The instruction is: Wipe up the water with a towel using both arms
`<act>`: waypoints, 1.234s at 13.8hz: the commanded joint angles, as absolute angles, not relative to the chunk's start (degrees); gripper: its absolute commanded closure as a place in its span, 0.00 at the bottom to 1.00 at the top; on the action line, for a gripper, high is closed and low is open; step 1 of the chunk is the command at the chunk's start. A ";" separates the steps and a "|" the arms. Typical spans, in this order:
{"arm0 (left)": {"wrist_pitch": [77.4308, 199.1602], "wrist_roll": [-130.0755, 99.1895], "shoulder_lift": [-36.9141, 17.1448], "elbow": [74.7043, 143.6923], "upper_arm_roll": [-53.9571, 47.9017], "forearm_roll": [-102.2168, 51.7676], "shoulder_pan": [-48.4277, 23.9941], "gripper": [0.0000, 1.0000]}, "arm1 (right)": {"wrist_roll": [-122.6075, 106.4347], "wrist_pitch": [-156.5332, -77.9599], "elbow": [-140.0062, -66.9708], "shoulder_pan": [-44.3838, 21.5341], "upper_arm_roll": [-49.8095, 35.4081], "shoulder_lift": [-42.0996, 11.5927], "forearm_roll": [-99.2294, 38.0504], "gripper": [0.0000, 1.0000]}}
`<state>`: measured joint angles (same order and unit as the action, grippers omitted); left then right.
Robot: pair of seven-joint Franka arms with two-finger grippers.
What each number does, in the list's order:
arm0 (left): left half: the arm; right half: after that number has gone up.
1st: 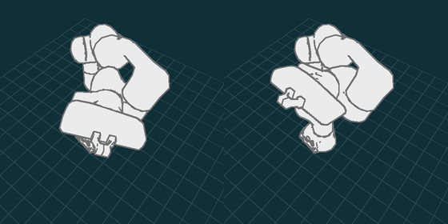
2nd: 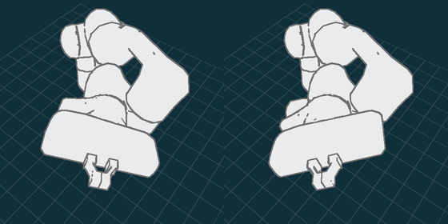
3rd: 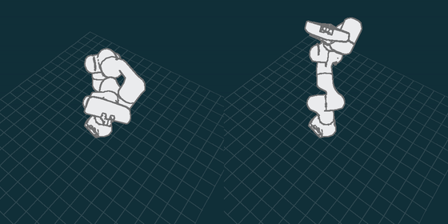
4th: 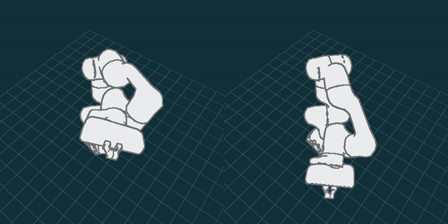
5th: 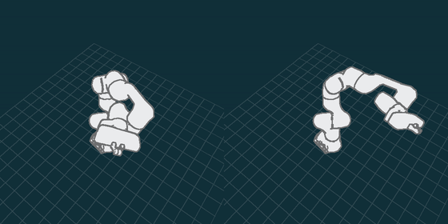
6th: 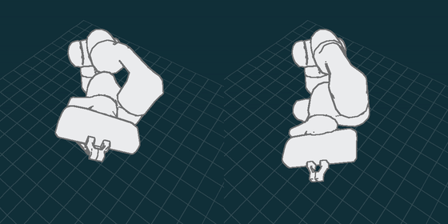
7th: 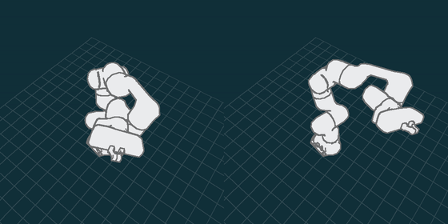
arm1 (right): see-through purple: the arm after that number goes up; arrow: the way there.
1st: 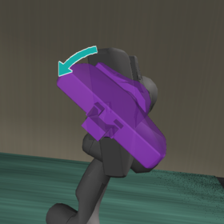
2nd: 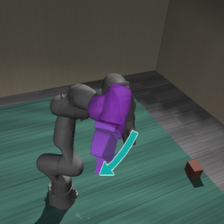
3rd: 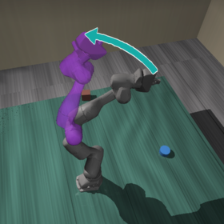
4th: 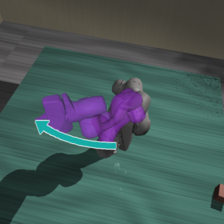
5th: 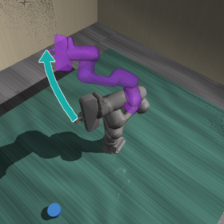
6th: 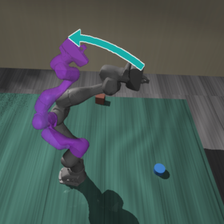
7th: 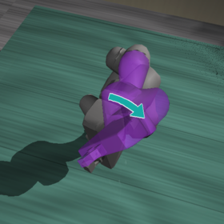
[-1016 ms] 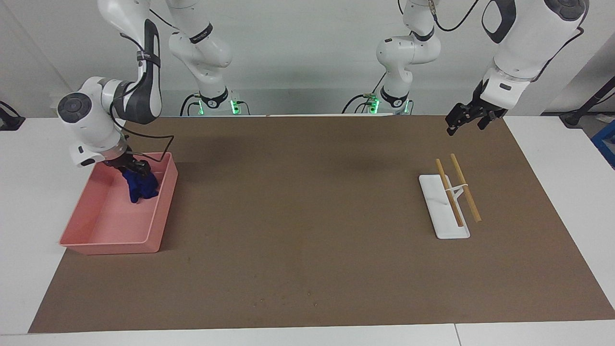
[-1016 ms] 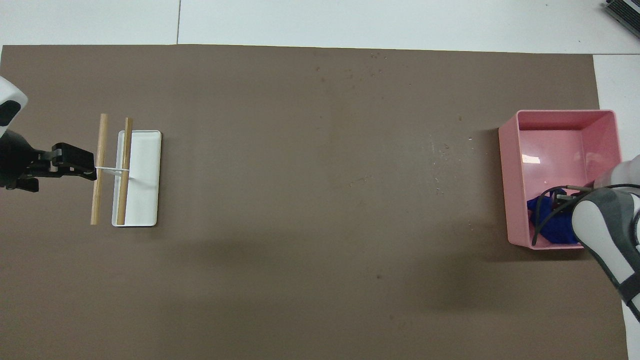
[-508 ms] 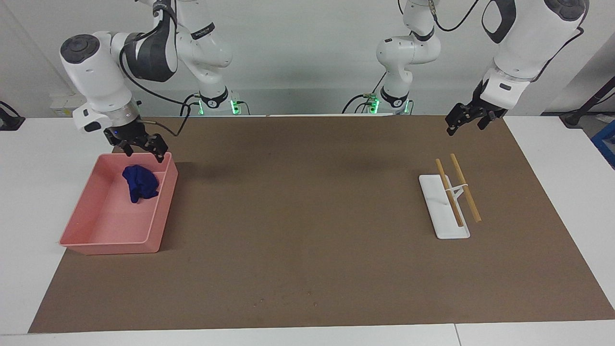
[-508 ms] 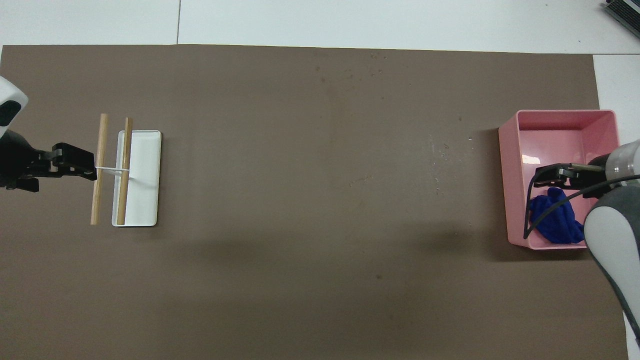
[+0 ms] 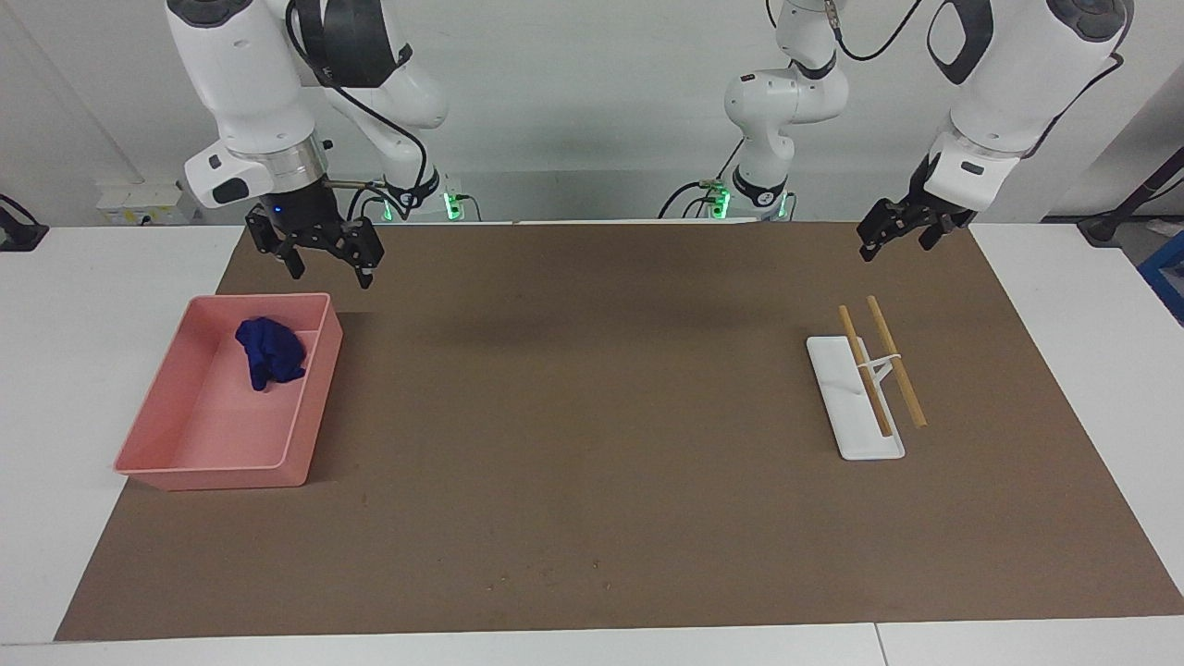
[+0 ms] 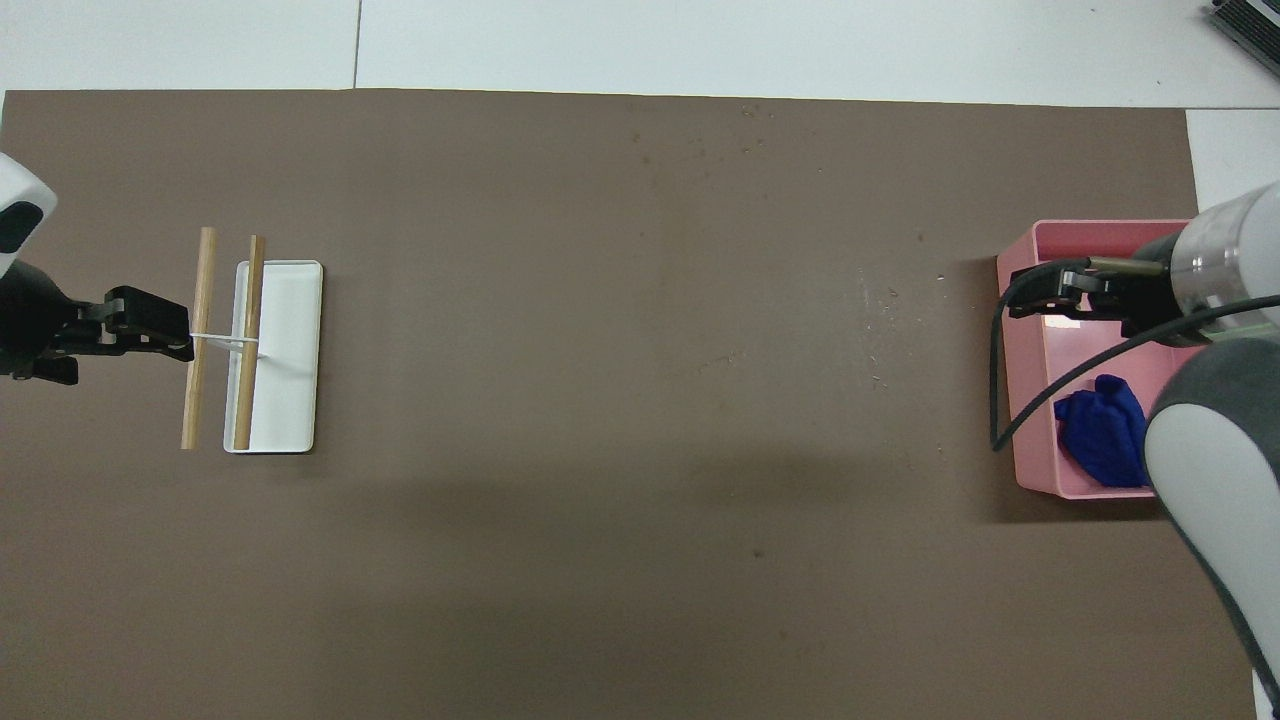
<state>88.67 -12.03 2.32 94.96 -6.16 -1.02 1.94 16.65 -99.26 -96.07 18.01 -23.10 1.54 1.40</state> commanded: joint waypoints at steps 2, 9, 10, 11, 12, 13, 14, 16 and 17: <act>88.68 -11.60 2.72 94.92 -5.89 0.70 1.32 0.00 | 17.14 -95.73 -89.23 18.11 -23.38 -0.97 1.85 0.00; 87.45 -11.78 2.29 93.34 -6.06 1.41 1.23 0.00 | 16.52 -85.87 -82.35 14.27 -18.41 -1.49 1.67 0.00; 87.45 -11.69 2.37 93.51 -6.06 1.41 1.58 0.00 | 16.52 -85.78 -82.27 9.54 -13.06 -1.49 1.41 0.00; 87.45 -11.60 2.46 93.60 -6.06 1.41 1.84 0.00 | 16.52 -85.69 -82.27 6.88 -10.31 -1.49 1.49 0.00; 87.45 -11.60 2.37 93.52 -6.06 1.41 1.85 0.00 | 16.52 -85.26 -82.27 5.46 -9.07 -1.49 1.49 0.00; 87.45 -11.69 2.37 93.52 -6.06 1.41 1.41 0.00 | 16.35 -84.56 -82.44 4.06 -7.57 -1.41 1.58 0.00; 87.02 -11.78 2.37 93.34 -6.06 1.41 1.15 0.00 | 15.65 -84.29 -83.05 2.65 -6.34 -0.97 1.67 0.00; 86.57 -12.04 2.29 93.08 -6.24 1.41 0.62 0.00 | 15.29 -84.29 -85.68 2.55 -6.24 0.78 1.84 0.00; 86.66 -12.04 2.37 93.25 -6.24 1.41 0.53 0.00 | 15.21 -84.29 -86.82 2.64 -6.15 1.40 1.76 0.00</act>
